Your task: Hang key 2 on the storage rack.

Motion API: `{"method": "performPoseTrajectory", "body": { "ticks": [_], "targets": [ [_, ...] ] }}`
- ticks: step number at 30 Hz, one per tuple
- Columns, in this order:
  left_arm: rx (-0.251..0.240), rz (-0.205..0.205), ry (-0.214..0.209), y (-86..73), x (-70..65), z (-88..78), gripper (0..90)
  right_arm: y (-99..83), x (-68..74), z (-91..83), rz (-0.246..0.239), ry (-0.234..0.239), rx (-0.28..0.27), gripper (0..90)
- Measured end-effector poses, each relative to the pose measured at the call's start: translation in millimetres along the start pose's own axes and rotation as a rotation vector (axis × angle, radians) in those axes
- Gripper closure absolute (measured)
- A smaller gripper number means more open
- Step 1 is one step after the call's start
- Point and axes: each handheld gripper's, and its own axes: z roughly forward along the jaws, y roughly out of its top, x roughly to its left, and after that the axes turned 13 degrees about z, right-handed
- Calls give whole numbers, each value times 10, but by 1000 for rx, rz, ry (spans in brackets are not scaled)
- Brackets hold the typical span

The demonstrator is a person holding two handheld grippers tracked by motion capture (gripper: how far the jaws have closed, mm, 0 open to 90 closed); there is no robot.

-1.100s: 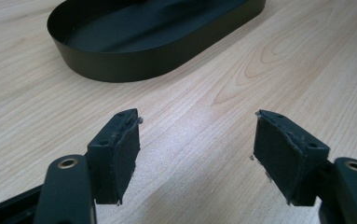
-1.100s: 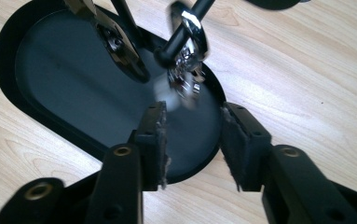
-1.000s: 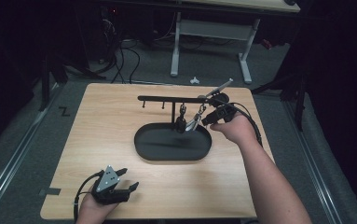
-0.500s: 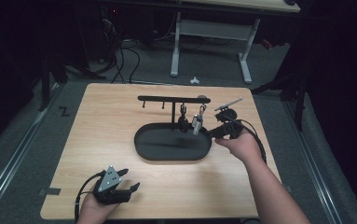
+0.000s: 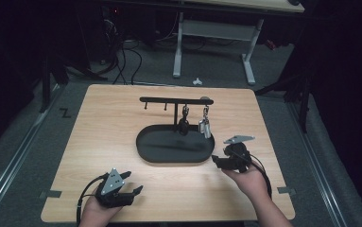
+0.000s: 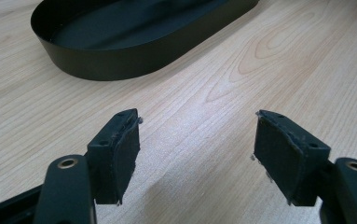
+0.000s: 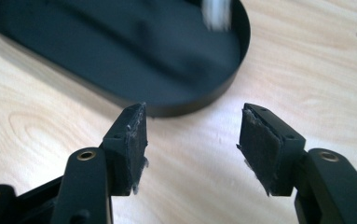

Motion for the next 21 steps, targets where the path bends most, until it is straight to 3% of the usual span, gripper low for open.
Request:
{"method": "performPoseTrajectory", "body": {
  "ticks": [3,6,7,8,9,10,12,14,15,17,21],
  "targets": [
    [1,1,1,-2,-1,4,314,-154,-39,-14,12,10,-32,403],
    [0,5,20,4,-17,9,316,-469,-152,-46,27,12,-92,362],
    [0,5,20,4,-17,9,315,-469,-152,-46,27,12,-92,362],
    [0,3,21,6,-19,10,314,-648,-215,-72,37,-3,-126,344],
    [2,0,23,6,-23,10,314,-648,-215,-72,37,-3,-126,344],
    [9,-6,32,1,-32,8,312,-891,-269,-127,67,-27,-206,368],
    [8,-16,42,4,-36,7,310,-993,-306,-165,79,-7,-179,335],
    [14,-15,52,6,-40,7,309,-984,-307,-198,60,-3,-175,333],
    [21,-17,60,6,-41,9,308,-988,-303,-237,54,-31,-207,353],
    [17,-51,76,3,-30,16,304,-967,-334,-259,118,10,-228,333],
    [25,-38,80,14,-51,36,302,-969,-331,-203,92,2,-231,315]
  ]
}}
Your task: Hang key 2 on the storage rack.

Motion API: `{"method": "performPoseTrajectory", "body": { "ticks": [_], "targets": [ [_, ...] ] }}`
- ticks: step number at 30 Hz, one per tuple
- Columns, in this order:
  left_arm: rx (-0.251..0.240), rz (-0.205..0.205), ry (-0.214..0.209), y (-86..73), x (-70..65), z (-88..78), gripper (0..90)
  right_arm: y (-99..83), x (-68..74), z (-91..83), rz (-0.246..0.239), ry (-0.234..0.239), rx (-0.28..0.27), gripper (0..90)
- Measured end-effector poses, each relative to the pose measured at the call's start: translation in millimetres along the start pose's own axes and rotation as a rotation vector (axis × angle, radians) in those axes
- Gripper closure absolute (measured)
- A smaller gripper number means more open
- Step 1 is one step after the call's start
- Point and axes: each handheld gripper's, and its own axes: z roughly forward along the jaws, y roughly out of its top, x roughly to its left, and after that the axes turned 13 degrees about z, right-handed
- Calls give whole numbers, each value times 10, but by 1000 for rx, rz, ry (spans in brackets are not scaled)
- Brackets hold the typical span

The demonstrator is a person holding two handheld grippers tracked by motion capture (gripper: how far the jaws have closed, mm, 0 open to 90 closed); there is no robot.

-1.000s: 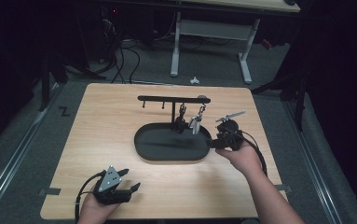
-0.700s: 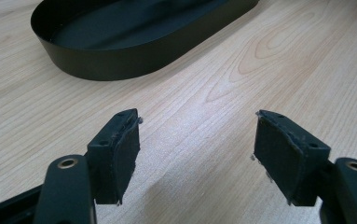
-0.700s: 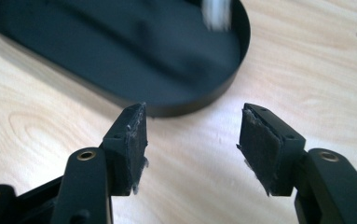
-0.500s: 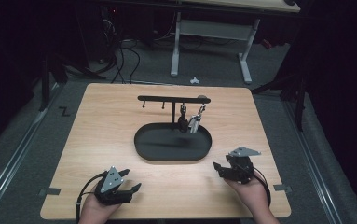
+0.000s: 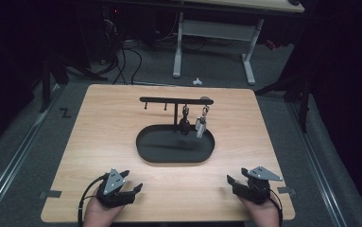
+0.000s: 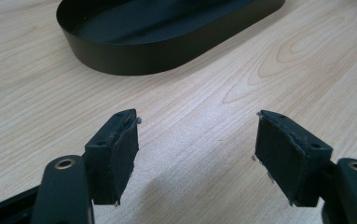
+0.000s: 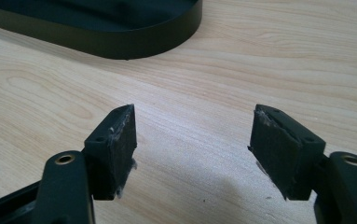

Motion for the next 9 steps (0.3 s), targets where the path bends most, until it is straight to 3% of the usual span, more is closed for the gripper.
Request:
{"method": "performPoseTrajectory", "body": {
  "ticks": [9],
  "targets": [
    [-7,9,-3,-33,42,-50,301,-2,23,44,-1,-23,3,310]
  ]
}}
